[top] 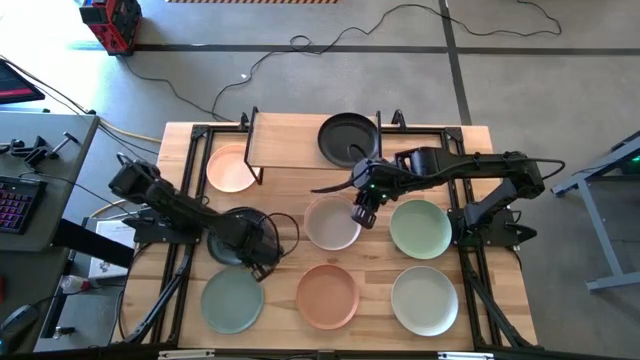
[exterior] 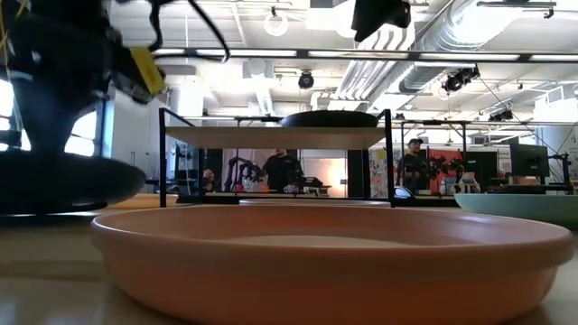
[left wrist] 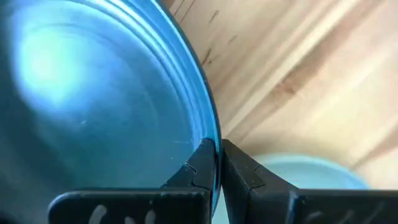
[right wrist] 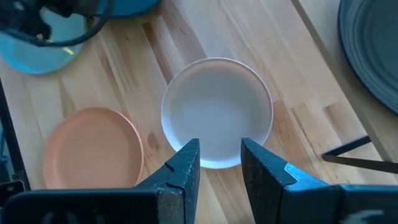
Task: Place and stack plates onto a shelf
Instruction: Stack the blue plate on top of the black plate
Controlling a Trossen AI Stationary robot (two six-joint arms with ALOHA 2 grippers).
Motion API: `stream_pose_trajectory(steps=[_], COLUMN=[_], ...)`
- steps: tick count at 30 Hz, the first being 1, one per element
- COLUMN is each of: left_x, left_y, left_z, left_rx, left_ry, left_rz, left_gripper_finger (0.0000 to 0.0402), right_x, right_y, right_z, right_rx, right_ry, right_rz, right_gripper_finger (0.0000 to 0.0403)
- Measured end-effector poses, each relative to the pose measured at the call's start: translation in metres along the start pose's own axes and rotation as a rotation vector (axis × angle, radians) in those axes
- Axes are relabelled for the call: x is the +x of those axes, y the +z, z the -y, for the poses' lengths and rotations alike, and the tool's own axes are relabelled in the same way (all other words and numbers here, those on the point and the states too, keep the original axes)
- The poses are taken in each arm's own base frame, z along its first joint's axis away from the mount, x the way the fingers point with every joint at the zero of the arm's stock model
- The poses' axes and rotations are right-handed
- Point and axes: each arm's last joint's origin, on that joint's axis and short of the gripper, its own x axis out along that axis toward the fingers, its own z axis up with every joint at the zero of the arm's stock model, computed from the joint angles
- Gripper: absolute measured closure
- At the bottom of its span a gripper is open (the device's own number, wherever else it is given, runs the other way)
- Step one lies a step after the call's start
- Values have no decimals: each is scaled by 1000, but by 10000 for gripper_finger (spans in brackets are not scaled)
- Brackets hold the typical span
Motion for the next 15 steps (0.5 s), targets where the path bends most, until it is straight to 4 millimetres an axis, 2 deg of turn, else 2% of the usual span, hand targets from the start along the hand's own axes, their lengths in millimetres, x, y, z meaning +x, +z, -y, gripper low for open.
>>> stream_pose_trajectory(steps=[10, 15], left_x=[-43, -54], left_y=[-15, -26], left_z=[21, 30], left_rx=[337, 523], left_ry=[20, 7], left_rz=[20, 39], left_gripper_finger=[400, 400], right_x=[0, 0], right_y=[4, 7], right_z=[-2, -1], right_rx=[113, 166], right_ry=[20, 33], right_rz=[37, 62], right_gripper_finger=[308, 308])
